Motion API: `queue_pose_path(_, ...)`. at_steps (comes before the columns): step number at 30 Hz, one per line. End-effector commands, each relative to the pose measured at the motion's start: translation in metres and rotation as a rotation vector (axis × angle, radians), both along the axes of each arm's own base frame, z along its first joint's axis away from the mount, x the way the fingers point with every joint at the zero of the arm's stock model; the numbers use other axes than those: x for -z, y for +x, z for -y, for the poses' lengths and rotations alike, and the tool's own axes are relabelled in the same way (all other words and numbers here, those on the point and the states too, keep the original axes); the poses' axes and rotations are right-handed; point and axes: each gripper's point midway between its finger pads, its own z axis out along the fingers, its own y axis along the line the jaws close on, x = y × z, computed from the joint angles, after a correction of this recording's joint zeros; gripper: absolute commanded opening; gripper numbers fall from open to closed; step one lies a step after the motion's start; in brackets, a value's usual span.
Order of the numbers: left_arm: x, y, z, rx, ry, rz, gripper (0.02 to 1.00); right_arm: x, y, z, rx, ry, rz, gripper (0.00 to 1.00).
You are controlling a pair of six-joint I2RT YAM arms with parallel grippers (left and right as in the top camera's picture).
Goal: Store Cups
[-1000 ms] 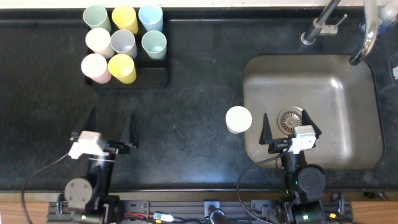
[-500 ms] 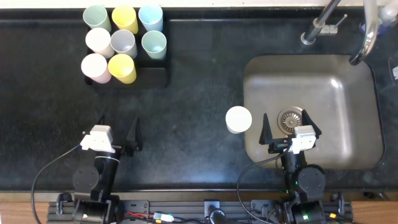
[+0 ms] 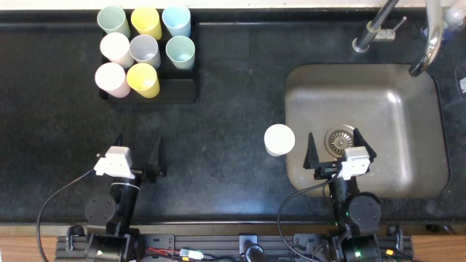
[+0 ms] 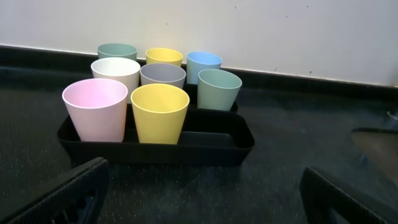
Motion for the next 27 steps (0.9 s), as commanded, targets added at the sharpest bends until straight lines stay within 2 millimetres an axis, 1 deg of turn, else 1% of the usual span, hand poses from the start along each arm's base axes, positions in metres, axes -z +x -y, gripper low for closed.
queue_pose_path(1, -0.001, -0.001, 0.001, 0.012, 0.016, 0.009, 1.0, 0.003, 0.0, 0.0, 0.0, 0.0, 0.002, 0.998)
queue_pose_path(14, -0.001, -0.001, 0.001, 0.012, 0.016, 0.009, 1.0, 0.003, 0.0, -0.001, -0.002, 0.0, 0.002, 0.998)
queue_pose_path(17, -0.001, -0.001, 0.001, 0.012, 0.016, 0.009, 1.0, 0.003, 0.0, 0.0, 0.001, 0.037, -0.007, 0.998)
queue_pose_path(19, -0.001, -0.001, 0.001, 0.012, 0.016, 0.009, 1.0, 0.001, -0.002, 0.002, 0.015, 0.063, -0.044, 0.998)
queue_pose_path(23, -0.001, -0.001, 0.001, 0.012, 0.016, 0.009, 1.0, -0.012, -0.009, 0.007, 0.043, 0.051, -0.178, 0.998)
queue_pose_path(25, -0.001, -0.001, 0.001, 0.012, 0.016, 0.009, 1.0, -0.026, -0.009, 0.007, 0.045, 0.039, -0.242, 0.998)
queue_pose_path(27, -0.001, -0.001, 0.001, 0.012, 0.016, 0.009, 1.0, -0.046, -0.006, 0.006, 0.044, 0.031, -0.281, 0.996)
